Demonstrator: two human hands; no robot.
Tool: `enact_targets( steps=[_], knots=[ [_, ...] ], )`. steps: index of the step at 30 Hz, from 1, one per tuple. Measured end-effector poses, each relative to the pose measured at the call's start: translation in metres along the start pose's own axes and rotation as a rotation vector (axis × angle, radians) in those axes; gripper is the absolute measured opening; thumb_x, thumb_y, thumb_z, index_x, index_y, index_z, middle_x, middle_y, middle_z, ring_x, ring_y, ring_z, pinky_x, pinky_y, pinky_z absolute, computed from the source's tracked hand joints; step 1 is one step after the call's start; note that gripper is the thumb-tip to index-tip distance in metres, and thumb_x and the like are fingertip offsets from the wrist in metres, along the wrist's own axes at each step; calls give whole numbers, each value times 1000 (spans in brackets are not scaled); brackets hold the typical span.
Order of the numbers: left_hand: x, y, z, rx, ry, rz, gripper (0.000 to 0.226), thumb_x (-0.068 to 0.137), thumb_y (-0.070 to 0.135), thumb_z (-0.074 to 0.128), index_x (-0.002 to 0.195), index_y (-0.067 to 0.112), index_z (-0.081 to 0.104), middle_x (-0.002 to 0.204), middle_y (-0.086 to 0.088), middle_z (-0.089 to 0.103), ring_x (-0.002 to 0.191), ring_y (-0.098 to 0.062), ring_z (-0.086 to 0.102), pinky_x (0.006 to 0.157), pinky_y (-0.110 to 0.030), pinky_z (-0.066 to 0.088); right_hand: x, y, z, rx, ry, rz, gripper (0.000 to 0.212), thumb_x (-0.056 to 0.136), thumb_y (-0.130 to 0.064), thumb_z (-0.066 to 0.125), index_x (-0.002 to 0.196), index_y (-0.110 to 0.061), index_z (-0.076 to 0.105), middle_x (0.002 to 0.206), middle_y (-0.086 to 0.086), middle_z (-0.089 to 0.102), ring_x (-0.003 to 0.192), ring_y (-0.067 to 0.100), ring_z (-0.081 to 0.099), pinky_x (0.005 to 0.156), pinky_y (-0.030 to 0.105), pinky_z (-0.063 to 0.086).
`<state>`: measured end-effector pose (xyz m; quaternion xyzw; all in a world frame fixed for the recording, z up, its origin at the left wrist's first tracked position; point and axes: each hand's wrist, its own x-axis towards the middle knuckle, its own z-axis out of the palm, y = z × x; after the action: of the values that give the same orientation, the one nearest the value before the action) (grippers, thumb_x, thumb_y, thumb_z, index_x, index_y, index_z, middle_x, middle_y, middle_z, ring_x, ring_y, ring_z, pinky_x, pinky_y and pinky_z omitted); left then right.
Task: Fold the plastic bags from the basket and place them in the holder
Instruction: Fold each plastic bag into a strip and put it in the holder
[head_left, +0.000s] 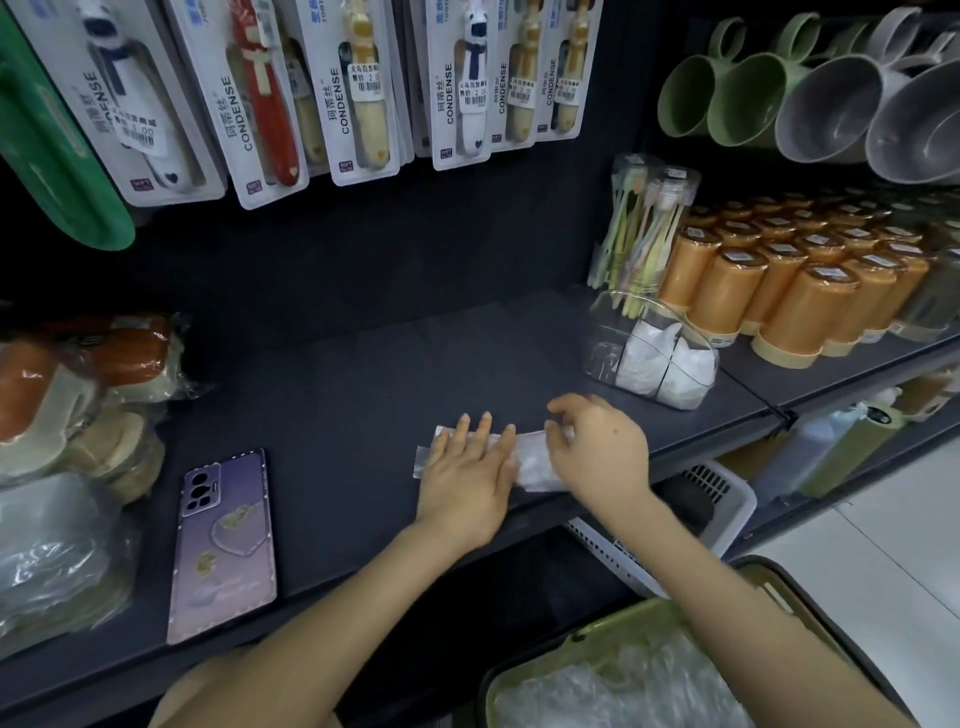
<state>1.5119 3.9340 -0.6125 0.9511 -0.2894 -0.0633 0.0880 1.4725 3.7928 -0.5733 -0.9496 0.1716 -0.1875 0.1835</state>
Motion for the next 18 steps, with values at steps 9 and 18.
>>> enact_targets(
  steps=[9, 18],
  knots=[
    [1, 10, 1, 23, 37, -73, 50, 105, 38, 6, 154, 28, 5, 163, -1, -1, 149, -19, -6, 120, -34, -4, -26, 27, 50, -161, -58, -260, 48, 94, -33, 32, 118, -14, 69, 124, 8, 66, 119, 31, 60, 102, 53, 38],
    [6, -29, -10, 64, -42, 10, 50, 105, 38, 7, 153, 30, -3, 161, 12, -7, 148, -14, -14, 119, -44, -11, -26, 34, 39, -242, -253, -215, 106, 77, -62, -35, 151, -19, 28, 157, 1, 28, 147, 24, 18, 115, 54, -3]
  ],
)
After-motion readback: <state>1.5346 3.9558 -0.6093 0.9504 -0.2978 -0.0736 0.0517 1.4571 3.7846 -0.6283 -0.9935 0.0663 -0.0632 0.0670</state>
